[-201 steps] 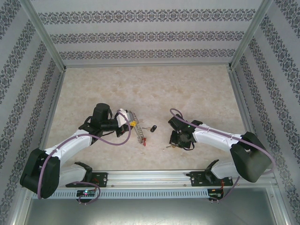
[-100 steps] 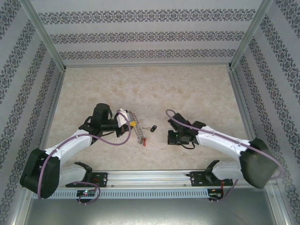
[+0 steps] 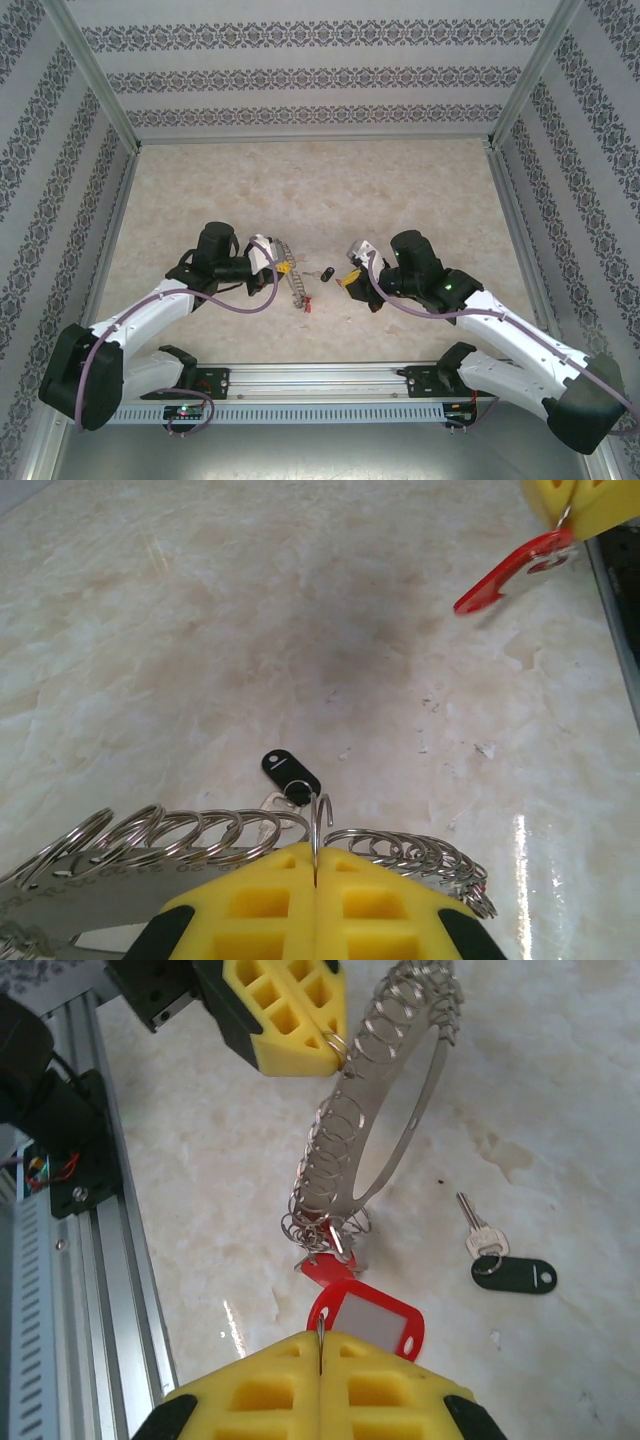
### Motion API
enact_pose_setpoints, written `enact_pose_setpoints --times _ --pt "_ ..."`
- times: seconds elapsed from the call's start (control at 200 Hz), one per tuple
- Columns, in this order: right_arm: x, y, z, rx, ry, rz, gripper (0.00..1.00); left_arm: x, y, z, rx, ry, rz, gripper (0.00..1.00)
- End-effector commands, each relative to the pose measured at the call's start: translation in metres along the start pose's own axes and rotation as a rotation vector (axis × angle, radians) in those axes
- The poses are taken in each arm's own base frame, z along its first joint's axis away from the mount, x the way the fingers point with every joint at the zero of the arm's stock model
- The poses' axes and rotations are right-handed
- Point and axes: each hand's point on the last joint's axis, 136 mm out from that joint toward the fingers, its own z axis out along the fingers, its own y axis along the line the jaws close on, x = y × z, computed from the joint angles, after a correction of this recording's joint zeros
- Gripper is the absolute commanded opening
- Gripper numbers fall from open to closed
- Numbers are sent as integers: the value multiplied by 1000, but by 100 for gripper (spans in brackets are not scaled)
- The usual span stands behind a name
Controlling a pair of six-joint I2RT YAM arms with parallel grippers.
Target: Put the keys on the keyring
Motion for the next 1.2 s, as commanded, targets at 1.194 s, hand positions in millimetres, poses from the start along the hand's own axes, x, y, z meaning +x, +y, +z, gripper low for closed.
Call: enact_pose_setpoints --times 1.194 --pt "-44 -2 82 -70 108 -238 0 -9 -12 16 73 -12 3 0"
